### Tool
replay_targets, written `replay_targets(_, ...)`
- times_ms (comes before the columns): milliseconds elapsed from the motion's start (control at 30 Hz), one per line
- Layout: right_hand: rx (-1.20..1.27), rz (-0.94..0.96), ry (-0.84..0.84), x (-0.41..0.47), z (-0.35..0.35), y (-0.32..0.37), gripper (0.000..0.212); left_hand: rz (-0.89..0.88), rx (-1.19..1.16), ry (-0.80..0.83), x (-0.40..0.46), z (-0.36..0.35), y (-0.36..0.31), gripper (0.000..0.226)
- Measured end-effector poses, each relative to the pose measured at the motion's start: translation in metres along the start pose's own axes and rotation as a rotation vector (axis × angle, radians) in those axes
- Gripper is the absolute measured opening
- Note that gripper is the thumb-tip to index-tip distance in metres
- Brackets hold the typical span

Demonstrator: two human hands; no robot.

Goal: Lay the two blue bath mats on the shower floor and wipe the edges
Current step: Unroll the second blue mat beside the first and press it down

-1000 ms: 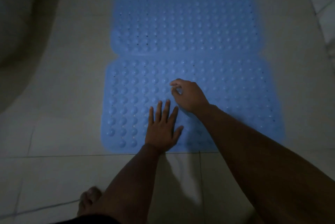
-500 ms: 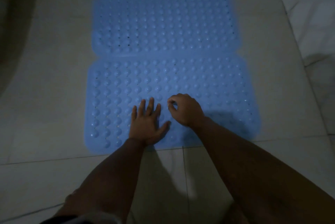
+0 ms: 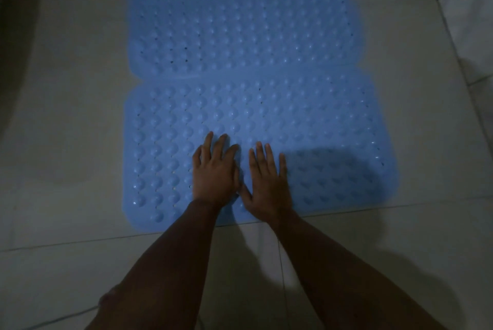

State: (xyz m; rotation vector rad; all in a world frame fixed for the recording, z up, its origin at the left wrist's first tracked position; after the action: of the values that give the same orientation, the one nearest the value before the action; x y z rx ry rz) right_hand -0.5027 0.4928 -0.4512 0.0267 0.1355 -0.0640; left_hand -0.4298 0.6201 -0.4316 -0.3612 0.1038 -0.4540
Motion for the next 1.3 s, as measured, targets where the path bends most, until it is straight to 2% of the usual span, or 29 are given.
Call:
replay_targets(167,-0.023,0.004,0.058,0.002,-0.001,0.001,0.088,0.002,0.009,0.004,0.003,-0.006,0.01,0.048)
replay_targets(300,0.077,0.05,0.168,0.003,0.004,-0.003,0.092,0.065,-0.019,-0.012,0.009,0.002,0.018,0.049)
replay_targets(367,0.197,0.056,0.286,0.015,0.018,-0.011,0.085,0.104,-0.047,-0.024,0.011,0.01,0.015,0.049)
replay_targets(433,0.361,0.018,0.39,0.035,0.041,-0.025,0.063,0.126,-0.058,-0.004,0.011,0.011,0.009,0.05)
replay_targets(500,0.47,-0.05,0.295,0.053,0.067,-0.046,0.035,0.119,-0.089,0.007,0.011,0.008,-0.006,0.053)
replay_targets(533,0.477,-0.087,0.207,0.06,0.077,-0.058,0.03,0.106,-0.104,0.01,0.012,0.006,-0.017,0.054)
replay_targets(633,0.434,-0.171,0.018,0.064,0.089,-0.089,0.031,0.018,-0.153,0.042,0.016,-0.01,-0.06,0.054)
replay_targets(733,0.39,-0.225,-0.063,0.061,0.084,-0.11,0.031,-0.11,-0.221,0.111,0.011,-0.04,-0.103,0.06)
replay_targets(800,0.355,-0.235,-0.135,0.058,0.079,-0.12,0.03,-0.187,-0.165,0.184,0.004,-0.061,-0.121,0.066)
replay_targets(900,0.307,-0.21,-0.234,0.055,0.071,-0.134,0.032,-0.19,-0.081,0.197,-0.003,-0.075,-0.126,0.077)
replay_targets(1167,0.292,-0.178,-0.249,0.055,0.059,-0.155,0.024,-0.174,-0.047,0.217,-0.004,-0.08,-0.127,0.093)
replay_targets(1300,0.275,-0.21,-0.168,0.05,0.069,-0.162,0.026,-0.131,-0.051,0.34,0.0,-0.077,-0.131,0.103)
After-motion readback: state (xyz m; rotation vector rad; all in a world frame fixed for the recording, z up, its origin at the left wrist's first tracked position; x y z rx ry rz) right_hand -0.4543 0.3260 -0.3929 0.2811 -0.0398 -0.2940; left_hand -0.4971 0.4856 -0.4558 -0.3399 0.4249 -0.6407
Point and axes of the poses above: each hand's wrist, its own x-axis towards the middle knuckle, its own z-axis out of the back of the hand, y = z × x, the point moved 3 cm from there along x, towards the middle knuckle, and after that the axes turned 11 degrees about -x, right-handed, at the moved point
